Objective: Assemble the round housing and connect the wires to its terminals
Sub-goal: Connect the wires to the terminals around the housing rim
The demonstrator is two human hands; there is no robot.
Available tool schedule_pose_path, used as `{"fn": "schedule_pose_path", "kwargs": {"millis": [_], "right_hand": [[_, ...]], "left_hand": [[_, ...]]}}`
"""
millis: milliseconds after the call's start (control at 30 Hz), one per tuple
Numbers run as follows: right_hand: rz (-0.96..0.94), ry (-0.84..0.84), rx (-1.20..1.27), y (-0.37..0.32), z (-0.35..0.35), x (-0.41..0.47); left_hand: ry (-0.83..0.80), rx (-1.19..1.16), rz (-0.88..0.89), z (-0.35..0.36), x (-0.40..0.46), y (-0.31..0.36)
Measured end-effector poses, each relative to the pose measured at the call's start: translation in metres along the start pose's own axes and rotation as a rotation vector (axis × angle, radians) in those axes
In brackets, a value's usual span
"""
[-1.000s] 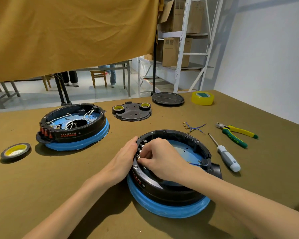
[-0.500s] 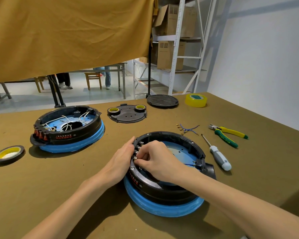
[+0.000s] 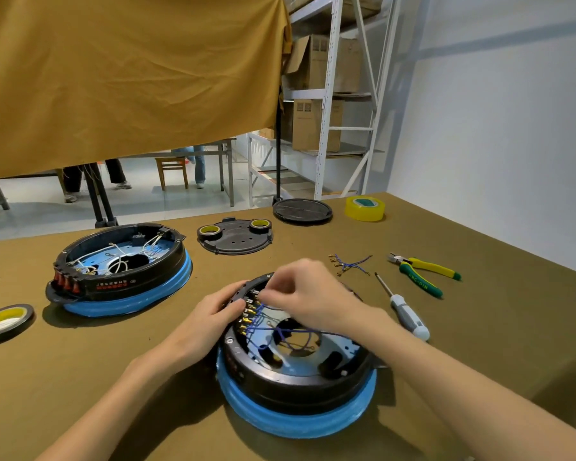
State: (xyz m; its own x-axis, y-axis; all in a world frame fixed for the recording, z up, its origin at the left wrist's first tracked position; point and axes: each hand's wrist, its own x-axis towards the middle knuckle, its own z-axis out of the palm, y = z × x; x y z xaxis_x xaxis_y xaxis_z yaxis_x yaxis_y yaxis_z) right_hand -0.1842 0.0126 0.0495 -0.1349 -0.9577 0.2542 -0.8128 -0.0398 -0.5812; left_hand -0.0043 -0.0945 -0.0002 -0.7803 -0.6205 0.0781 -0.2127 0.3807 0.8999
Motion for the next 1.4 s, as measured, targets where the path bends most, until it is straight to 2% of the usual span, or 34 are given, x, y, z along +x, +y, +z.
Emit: {"fn": "schedule_pose_path", "kwargs": {"millis": [100, 167, 200, 267, 367, 500, 667, 800, 900, 967, 1033, 1100, 1200, 1300, 1400], "right_hand": [[0.087, 0.272, 0.048, 0.030, -0.025, 0.014], [0.240, 0.344, -0.018, 0.058, -0.037, 0.021], [0.323, 0.323, -0.067, 0.073, -0.040, 0.023], [0.440, 0.175, -0.154, 0.096, -0.039, 0.023], [0.470, -0.034, -0.263, 0.110, -0.028, 0.020], [0.438, 0.011, -0.364, 0.111, -0.015, 0.023], [0.460, 0.029, -0.368, 0.111, -0.008, 0.027], [0.436, 0.142, -0.055, 0.111, -0.015, 0.028], [0.429, 0.218, 0.363, 0.100, -0.029, 0.030], [0.455, 0.229, 0.685, 0.090, -0.039, 0.032], [0.464, 0.210, 0.907, 0.079, -0.047, 0.032], [0.456, 0.162, 1.003, 0.066, -0.050, 0.032], [0.431, 0.076, 1.145, 0.048, -0.049, 0.030], [0.414, -0.024, 1.297, 0.031, -0.046, 0.027], [0.377, -0.091, 1.334, 0.018, -0.036, 0.023]], "left_hand": [[0.064, 0.013, -0.027, -0.026, 0.002, -0.017], [0.109, -0.056, -0.062, -0.039, 0.002, -0.023], [0.124, -0.046, -0.082, -0.044, 0.001, -0.025], [0.147, -0.050, -0.101, -0.049, 0.001, -0.028], [0.150, -0.070, -0.108, -0.053, 0.005, -0.034], [0.158, -0.148, -0.121, -0.051, 0.006, -0.034], [0.178, -0.163, -0.108, -0.048, 0.005, -0.032], [0.185, -0.144, -0.120, -0.047, 0.006, -0.033], [0.178, -0.121, -0.105, -0.042, 0.007, -0.032], [0.178, -0.091, -0.089, -0.036, 0.007, -0.027], [0.158, -0.037, -0.072, -0.030, 0.008, -0.023], [0.152, 0.070, -0.057, -0.026, 0.007, -0.019], [0.309, 0.318, 0.065, -0.019, 0.005, -0.008], [0.424, 0.280, 0.246, -0.006, 0.002, 0.016], [0.351, 0.116, 0.284, 0.006, 0.001, 0.041]]}}
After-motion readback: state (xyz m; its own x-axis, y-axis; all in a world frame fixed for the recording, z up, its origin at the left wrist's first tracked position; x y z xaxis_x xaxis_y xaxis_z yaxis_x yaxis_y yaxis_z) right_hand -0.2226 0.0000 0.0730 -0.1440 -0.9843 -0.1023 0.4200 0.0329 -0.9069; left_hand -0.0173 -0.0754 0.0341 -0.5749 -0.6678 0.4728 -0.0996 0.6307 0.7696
